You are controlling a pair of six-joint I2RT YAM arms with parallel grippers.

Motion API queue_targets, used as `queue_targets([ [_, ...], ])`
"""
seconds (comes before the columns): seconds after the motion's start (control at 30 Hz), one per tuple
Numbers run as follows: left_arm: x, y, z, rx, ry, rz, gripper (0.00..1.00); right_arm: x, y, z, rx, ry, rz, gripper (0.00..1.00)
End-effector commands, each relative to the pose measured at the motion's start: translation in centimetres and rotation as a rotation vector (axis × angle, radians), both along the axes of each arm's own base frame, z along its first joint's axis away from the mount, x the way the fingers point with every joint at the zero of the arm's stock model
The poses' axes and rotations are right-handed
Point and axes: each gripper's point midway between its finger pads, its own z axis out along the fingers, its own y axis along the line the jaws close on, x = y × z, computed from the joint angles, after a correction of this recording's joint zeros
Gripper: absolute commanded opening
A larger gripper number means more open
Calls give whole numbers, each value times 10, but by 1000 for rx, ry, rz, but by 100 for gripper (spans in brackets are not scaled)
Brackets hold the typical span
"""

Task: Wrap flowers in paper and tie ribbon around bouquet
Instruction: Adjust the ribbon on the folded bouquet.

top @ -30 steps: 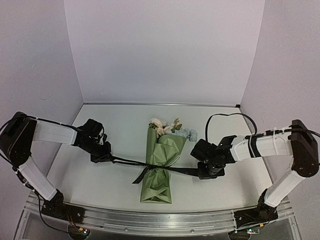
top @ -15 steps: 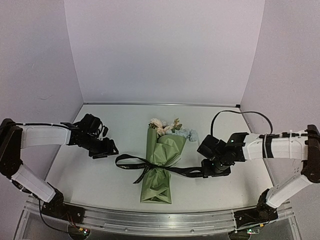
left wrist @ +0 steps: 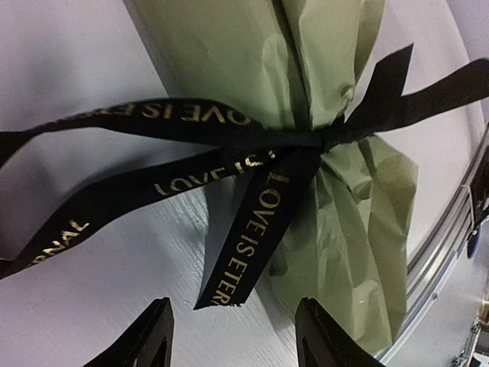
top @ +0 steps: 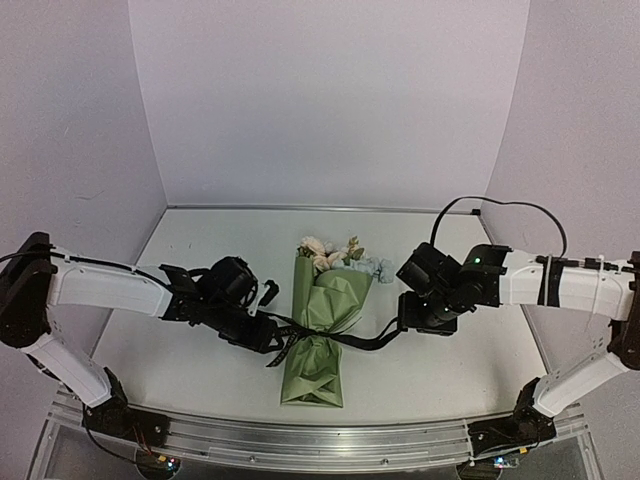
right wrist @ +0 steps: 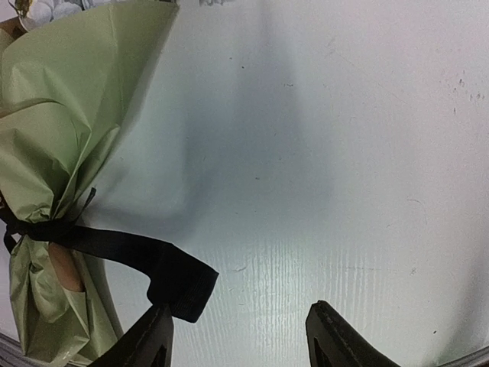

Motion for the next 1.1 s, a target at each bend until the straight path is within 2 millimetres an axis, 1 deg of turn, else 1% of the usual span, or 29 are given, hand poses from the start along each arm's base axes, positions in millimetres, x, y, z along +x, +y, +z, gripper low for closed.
queue_targets([
  [0.0,-3,-23,-5,-11,-34,-73,57,-8,-9,6,5,10,-40,63],
  [0.1,-7,-24,-15,10,-24,-87,57,-26,-36,-8,-51,44,-61,66],
  [0.17,-10,-27,-19,1,-15,-105,57,-34,-42,-12,-46,61,-65,66],
  [0.27,-10,-31,-24,22,-22,-120,57,-42,-45,-14,-40,97,-70,66],
  [0.47,-5,-27,-34,87,-38,-114,58,-37,-21,-1,33,100,-43,66],
  [0.53,-6,-28,-36,89,-35,-124,58,-32,-14,-2,59,92,-51,68],
  [0.6,-7,-32,-35,86,-39,-138,58,-23,4,-4,106,85,-58,68],
  [0.67,-5,-32,-36,108,-50,-147,58,-11,27,-3,146,84,-55,68],
  [0.7,-5,-33,-35,113,-57,-153,58,-5,38,-7,149,94,-53,68],
  [0.73,-5,-34,-34,111,-64,-161,58,2,50,-5,167,89,-50,67],
  [0.83,-4,-35,-33,117,-80,-176,58,22,75,-12,229,88,-65,66],
  [0.93,-3,-36,-35,134,-92,-196,53,36,89,-21,288,97,-101,64],
  [1.0,-4,-39,-35,137,-99,-211,49,42,92,-27,301,104,-125,63],
  [1.07,-4,-40,-37,146,-102,-224,41,45,96,-32,320,107,-143,63],
])
